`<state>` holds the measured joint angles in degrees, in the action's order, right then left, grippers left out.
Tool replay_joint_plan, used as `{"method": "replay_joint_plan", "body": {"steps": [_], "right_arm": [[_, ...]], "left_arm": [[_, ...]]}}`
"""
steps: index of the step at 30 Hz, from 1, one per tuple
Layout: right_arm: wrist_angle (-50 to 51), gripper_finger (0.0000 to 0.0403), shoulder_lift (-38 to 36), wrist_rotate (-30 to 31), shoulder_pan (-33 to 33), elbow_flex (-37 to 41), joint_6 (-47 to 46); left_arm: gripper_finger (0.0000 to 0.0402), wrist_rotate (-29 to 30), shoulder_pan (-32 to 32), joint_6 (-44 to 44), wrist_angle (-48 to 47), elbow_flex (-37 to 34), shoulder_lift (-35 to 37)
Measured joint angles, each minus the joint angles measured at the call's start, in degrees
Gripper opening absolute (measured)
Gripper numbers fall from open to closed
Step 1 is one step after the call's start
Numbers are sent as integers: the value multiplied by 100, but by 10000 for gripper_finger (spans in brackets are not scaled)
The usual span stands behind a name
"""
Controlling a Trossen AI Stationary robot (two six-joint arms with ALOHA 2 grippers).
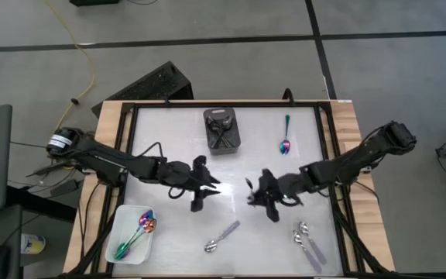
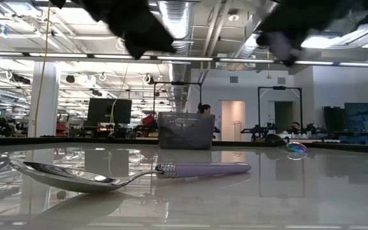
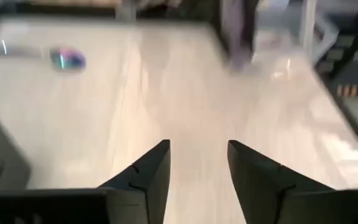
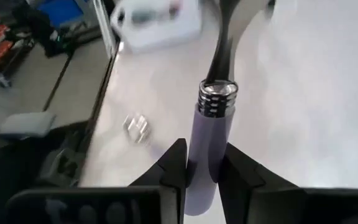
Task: Sort silverware by color (type)
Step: Put the purple spoon into the transparent bin
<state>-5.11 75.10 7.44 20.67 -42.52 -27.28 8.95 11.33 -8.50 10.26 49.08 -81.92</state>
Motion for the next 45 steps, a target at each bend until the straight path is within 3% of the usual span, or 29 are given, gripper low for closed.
{"method": "replay_joint_plan", "body": {"steps": [4,10,16,20,24,26,32,37,45], "right_arm": [[708,85,-38,-73,643,0,-1770],[757,85,96,-427,1910,-2,-4796],[1061,85,122,693,3302,-171,-7224],[2539,85,119,1023,4049,-734,-8505],[4375,85,117,710,4523,-1114,-9921],[4626,85,117,383,4533,-1158,-10016],[4465,85,119,146,4178,-1160,-9943],[4364,87,305,-700,4149,-1163,-10017],[3572,126,1028,-778,4151,-1163,-9660]], "left_arm": [[148,-59,96,-241,-849,-57,148],[144,-68,374,188,-916,-59,127],[143,-63,515,494,-889,-59,126],[143,-101,536,524,-883,-59,126],[143,-112,536,499,-883,-59,126],[143,-112,536,511,-884,-59,126],[143,-110,536,662,-976,-59,126],[143,-105,536,852,-975,-60,126],[143,71,507,1146,-913,-61,126]]}}
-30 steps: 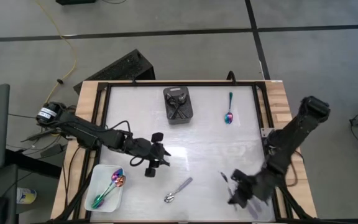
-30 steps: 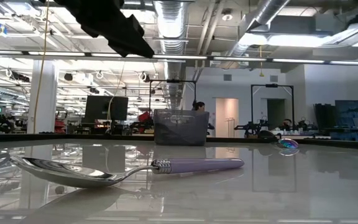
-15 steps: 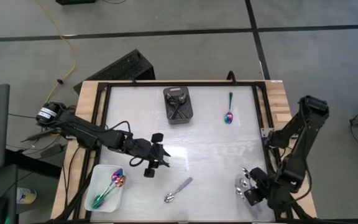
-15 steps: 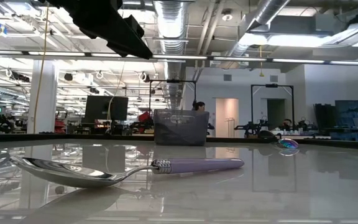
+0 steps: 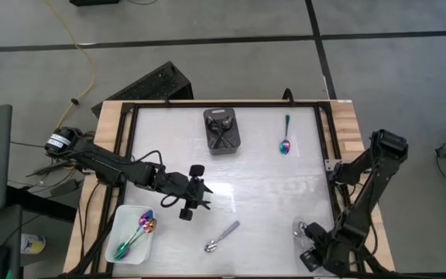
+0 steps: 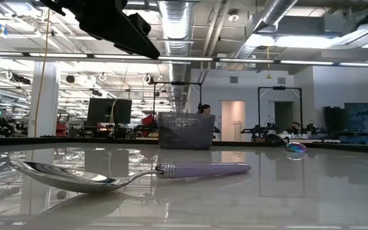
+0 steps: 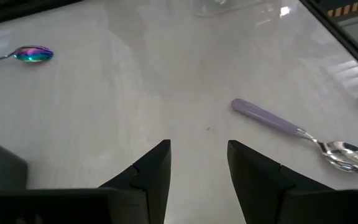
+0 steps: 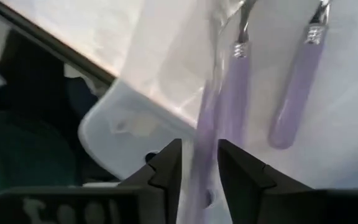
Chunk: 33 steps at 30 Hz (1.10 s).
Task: Sort silverware by color (type)
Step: Put the purple spoon into the transparent bin, then put the blue spoon into the white bin
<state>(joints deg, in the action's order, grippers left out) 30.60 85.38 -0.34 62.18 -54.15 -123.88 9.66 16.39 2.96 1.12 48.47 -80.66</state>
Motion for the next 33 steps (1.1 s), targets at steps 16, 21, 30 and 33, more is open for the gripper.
{"method": "replay_joint_plan", "body": {"steps": [16,21,30,33], "right_arm": [[43,227,-215,-476,-13,4,125],[42,229,-621,-476,-48,4,-207],[99,195,-897,-432,-236,0,175],[219,182,-896,-187,-517,2,854]], "left_arm": [[143,-25,-150,-208,9,0,0],[143,-27,-150,-264,9,0,0],[143,-43,-145,-329,-81,-2,0],[143,-43,-145,-308,-70,-2,0]]}}
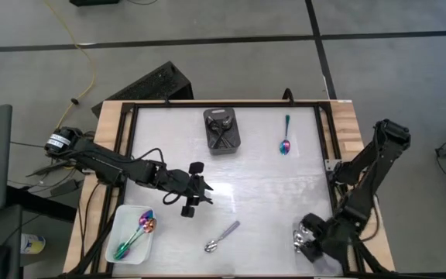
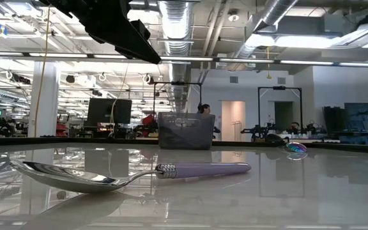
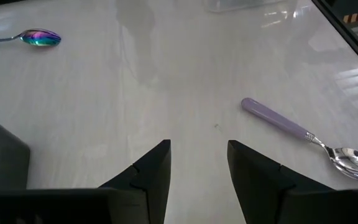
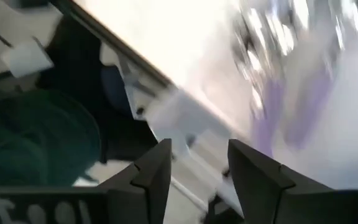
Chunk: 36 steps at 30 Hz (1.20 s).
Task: Sort silverware by color (type)
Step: Put the blue spoon into the white bin
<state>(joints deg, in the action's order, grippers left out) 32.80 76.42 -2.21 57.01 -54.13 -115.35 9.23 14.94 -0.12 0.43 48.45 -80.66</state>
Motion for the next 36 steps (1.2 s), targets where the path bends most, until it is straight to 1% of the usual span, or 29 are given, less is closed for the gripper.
{"method": "replay_joint_plan", "body": {"steps": [2,6,10,13,15,17,19,24,26,31,33,36], "right_arm": [[5,175,0,164,-283,0,531],[-50,167,2,289,-949,0,1722],[-331,166,120,618,-1630,0,3334],[-238,166,164,744,-2202,0,4475],[146,166,166,1074,-2635,0,4835],[505,166,157,1491,-3154,0,5001],[918,166,153,1691,-3768,0,5168],[1681,166,151,1577,-5679,0,6124],[1658,166,160,1536,-6536,0,6521],[1406,181,164,980,-8527,2,7596],[1351,195,164,851,-9146,2,7896],[1356,220,164,828,-9830,2,8142]], "left_arm": [[143,0,0,-6,42,0,0],[143,-2,18,-155,54,0,0],[143,-4,112,-258,-2,0,0],[143,-4,199,-260,-9,0,0],[143,-4,240,-262,-6,0,0],[143,-4,273,-273,-4,0,0],[143,-3,301,-338,2,0,0],[143,3,349,-413,-15,0,0],[143,4,352,-415,-17,0,0],[143,7,352,-335,-23,0,0],[143,9,352,-286,-86,0,0],[143,18,352,-221,-302,0,0]]}}
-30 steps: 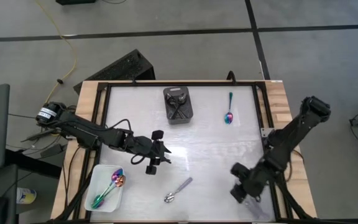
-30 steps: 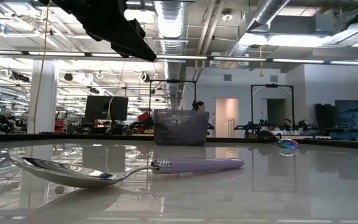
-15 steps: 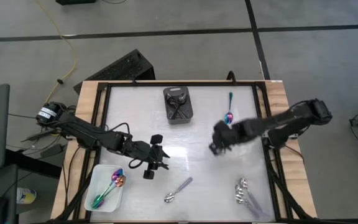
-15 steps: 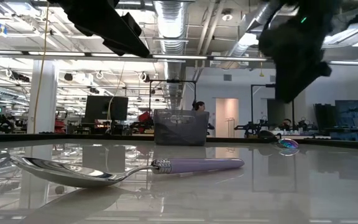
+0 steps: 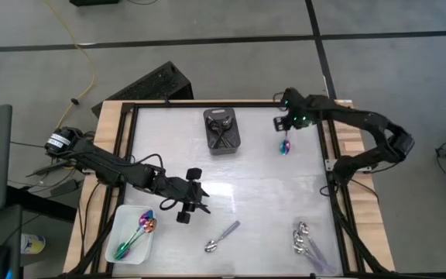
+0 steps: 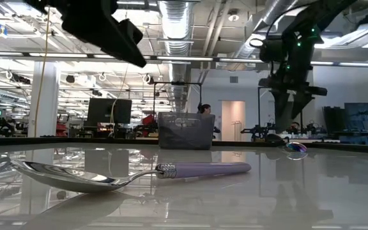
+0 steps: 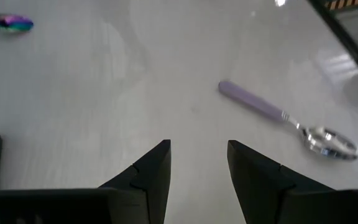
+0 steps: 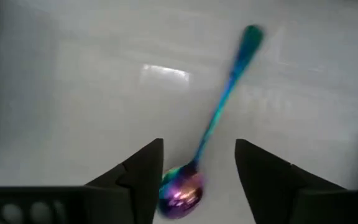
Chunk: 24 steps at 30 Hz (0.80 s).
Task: Sort silverware by color (type)
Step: Put the blue spoon into the white bin
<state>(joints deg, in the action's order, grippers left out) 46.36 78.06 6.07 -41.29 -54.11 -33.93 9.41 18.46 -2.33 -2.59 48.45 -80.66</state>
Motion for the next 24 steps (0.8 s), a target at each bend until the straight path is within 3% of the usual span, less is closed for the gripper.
{"method": "replay_joint_plan", "body": {"steps": [3,7,16,24], "right_arm": [[-22,247,0,-163,-372,0,136],[-234,268,0,-202,-389,96,155],[-567,270,4,-164,-63,739,-519],[-1847,270,4,39,265,1459,-1202]], "left_arm": [[143,18,0,2,-284,0,0],[143,220,0,2,-626,0,0],[143,393,0,122,-1168,0,0],[143,409,-1,397,-1139,0,0]]}}
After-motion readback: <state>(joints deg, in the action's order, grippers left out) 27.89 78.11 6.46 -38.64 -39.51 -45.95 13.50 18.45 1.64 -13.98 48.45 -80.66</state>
